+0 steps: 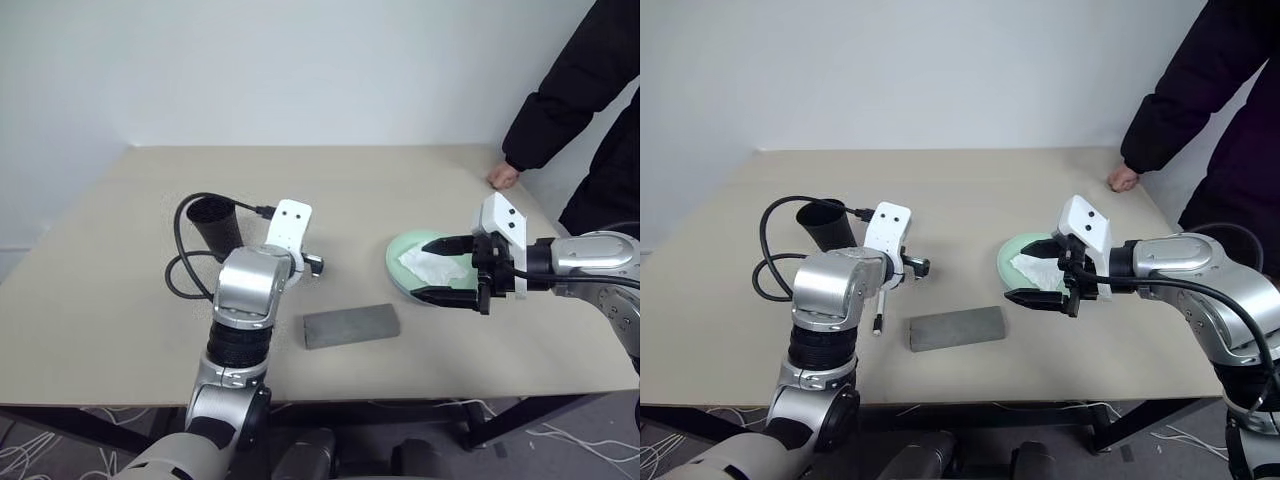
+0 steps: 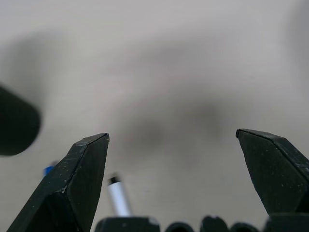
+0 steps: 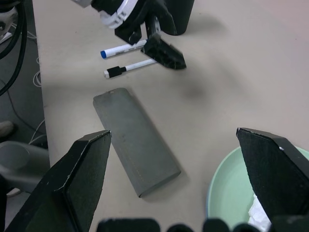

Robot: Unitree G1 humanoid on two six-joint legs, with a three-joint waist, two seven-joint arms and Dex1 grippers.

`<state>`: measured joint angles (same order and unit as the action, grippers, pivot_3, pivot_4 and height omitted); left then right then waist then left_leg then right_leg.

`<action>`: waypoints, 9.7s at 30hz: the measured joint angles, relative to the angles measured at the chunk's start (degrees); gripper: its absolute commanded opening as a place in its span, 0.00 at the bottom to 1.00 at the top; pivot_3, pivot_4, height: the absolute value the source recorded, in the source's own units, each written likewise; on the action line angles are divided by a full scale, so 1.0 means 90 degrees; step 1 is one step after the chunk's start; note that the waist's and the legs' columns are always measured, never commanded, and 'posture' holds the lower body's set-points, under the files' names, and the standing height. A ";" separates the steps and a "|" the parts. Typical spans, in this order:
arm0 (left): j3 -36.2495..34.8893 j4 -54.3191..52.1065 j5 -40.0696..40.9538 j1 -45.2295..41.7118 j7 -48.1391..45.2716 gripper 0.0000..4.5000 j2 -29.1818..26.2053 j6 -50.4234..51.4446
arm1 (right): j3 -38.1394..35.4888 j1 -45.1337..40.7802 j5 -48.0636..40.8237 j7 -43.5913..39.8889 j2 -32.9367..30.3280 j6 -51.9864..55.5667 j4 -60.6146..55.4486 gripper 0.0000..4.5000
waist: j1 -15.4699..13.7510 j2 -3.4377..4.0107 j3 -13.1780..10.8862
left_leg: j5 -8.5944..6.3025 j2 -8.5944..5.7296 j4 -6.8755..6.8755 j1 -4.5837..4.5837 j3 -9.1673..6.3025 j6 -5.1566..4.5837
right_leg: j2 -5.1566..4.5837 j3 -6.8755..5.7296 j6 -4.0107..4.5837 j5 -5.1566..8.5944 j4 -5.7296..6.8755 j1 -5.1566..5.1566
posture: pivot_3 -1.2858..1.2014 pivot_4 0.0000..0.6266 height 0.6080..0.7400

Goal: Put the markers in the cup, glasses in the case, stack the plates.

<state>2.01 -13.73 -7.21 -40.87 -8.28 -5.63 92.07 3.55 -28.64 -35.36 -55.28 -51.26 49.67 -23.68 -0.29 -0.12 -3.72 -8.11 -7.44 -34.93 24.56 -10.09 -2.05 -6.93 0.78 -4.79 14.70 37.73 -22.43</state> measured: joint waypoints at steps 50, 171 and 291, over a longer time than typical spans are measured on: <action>-0.1337 0.2122 -0.6750 -0.0104 -0.4158 0.01 0.1495 0.0000 | 0.0163 -0.0062 0.0200 0.0101 0.0340 -0.0058 0.0076 1.00 | 0.0009 -0.0006 -0.0002 | -0.0001 0.0001 0.0006 0.0002 -0.0001 0.0001 | -0.0001 -0.0004 -0.0005 -0.0003 -0.0002 -0.0004 | 0.52 0.00 0.90; -0.0730 0.0926 0.1372 0.0369 0.0157 0.62 -0.1336 -0.5453 | 0.0223 -0.0223 0.0263 0.0291 0.0538 -0.0070 0.0059 1.00 | -0.0044 -0.0028 -0.0010 | 0.0001 -0.0002 -0.0028 0.0003 0.0004 0.0000 | 0.0004 0.0000 -0.0037 -0.0027 -0.0006 -0.0002 | 0.52 0.00 0.90; -0.1123 0.5396 0.0610 -0.0350 0.1048 0.02 -0.1574 -1.0940 | 0.0358 -0.0247 0.0424 0.0397 0.0747 -0.0124 0.0057 1.00 | -0.0057 -0.0026 -0.0012 | 0.0001 0.0001 -0.0005 0.0006 0.0015 0.0000 | -0.0004 0.0000 -0.0034 -0.0028 -0.0021 -0.0011 | 0.52 0.00 0.90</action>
<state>-8.10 34.83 -1.73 -44.02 1.15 -19.80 -6.39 6.77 -30.87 -31.54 -51.71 -44.53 48.55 -23.16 -0.80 -0.36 -3.83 -8.10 -7.43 -34.97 24.62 -9.95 -2.05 -6.97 0.78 -5.09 14.45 37.54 -22.53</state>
